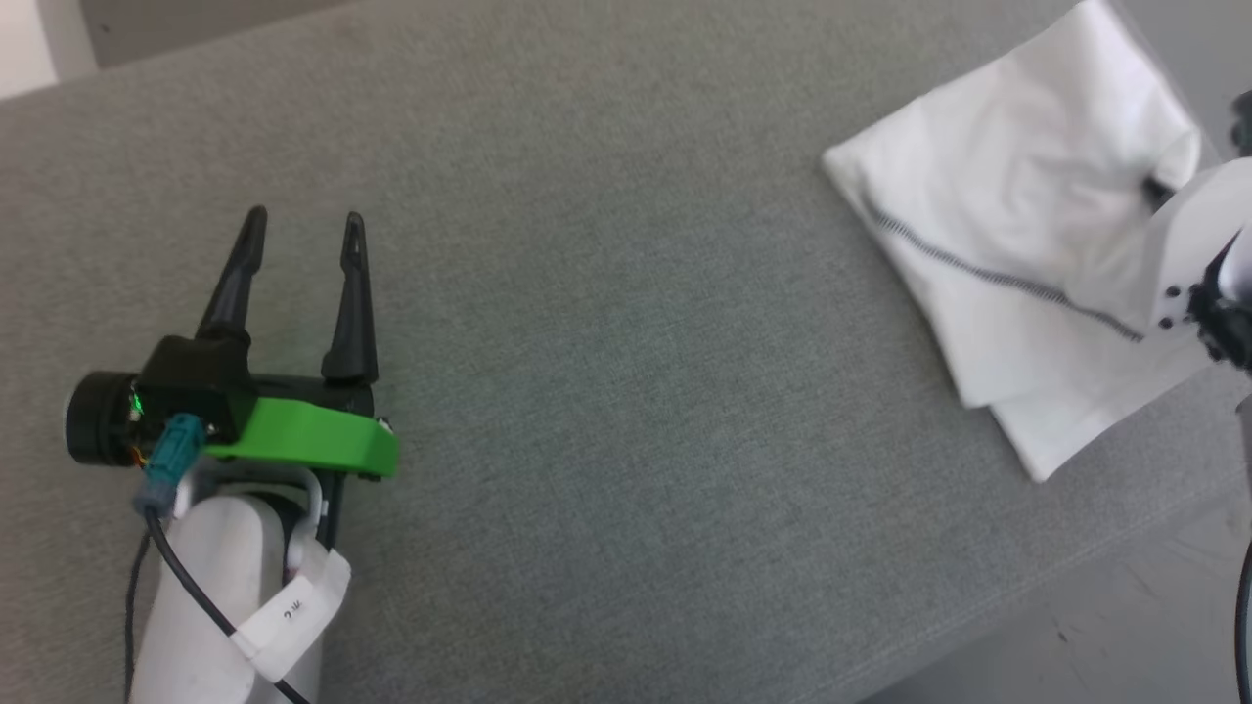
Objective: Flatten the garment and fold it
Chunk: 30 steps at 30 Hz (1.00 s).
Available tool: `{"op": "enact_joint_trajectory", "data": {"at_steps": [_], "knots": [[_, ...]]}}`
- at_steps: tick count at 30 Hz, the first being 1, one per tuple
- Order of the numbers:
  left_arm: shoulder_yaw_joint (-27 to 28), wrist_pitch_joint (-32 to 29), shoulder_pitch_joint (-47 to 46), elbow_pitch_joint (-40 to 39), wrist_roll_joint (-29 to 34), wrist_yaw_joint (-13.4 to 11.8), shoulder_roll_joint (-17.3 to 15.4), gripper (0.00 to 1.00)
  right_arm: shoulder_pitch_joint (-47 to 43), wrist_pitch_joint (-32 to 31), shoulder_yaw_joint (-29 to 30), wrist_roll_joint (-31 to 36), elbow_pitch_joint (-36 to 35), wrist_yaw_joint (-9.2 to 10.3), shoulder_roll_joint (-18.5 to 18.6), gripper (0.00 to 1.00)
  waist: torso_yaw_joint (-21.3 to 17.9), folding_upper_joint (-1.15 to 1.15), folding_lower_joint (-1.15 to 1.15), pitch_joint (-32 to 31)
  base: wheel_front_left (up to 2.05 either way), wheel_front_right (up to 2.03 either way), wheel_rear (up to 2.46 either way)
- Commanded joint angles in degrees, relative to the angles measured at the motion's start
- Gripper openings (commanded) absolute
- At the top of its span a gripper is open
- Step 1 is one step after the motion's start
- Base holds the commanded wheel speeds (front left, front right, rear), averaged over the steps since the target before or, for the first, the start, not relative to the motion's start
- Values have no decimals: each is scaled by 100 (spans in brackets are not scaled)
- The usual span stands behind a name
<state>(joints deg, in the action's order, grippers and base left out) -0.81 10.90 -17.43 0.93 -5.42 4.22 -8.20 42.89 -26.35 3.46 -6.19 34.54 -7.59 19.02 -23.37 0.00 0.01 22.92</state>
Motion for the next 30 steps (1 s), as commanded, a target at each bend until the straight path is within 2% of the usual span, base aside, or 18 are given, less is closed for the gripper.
{"op": "enact_joint_trajectory", "data": {"at_steps": [1, 8, 13, 14, 15, 19, 22, 26, 30], "knots": [[2, -57, -129, -90, 57, 18, -93, 100, 197, 175, 206, 167, 129, 10, -47, 0, -234, 0, -1, 464, 0, 0, 0], [-9, -355, -185, -462, 130, 20, -294, 100, 708, 950, 1302, 1110, 688, 10, -101, 0, -162, 0, -1, 774, 0, 0, 0], [-7, -449, -157, -607, 136, 1, -361, 100, 880, 1168, 1801, 1639, 984, 10, -169, 0, -116, 0, -1, 815, 0, 0, 0], [-8, -455, -149, -616, 133, -8, -365, 100, 902, 1204, 1900, 1705, 1042, 10, -186, 20, -103, 0, -1, 800, 0, 0, 0], [-15, -416, -121, -583, 100, -37, -334, 100, 917, 1418, 2057, 1932, 1091, 10, -158, 100, -53, 0, -1, 693, 0, 0, 0], [-32, -259, -50, -420, -6, -77, -223, 100, 900, 1829, 2031, 2162, 1069, 10, -106, 100, 59, 0, -1, 412, 0, 0, 0], [-46, -88, 18, -222, -113, -97, -110, 100, 840, 2142, 1904, 2070, 1051, 10, -96, 100, 190, 0, -1, 125, 0, 0, 0], [-19, 132, 136, 107, -308, -134, 66, 100, 637, 2726, 1699, 1524, 855, 10, -150, 100, 432, 0, -1, -329, 0, 0, 0], [1, 263, 251, 358, -484, -152, 192, 100, 184, 3236, 1200, 838, 446, 10, -207, 100, 692, 0, -1, -752, 0, 0, 0]]}}
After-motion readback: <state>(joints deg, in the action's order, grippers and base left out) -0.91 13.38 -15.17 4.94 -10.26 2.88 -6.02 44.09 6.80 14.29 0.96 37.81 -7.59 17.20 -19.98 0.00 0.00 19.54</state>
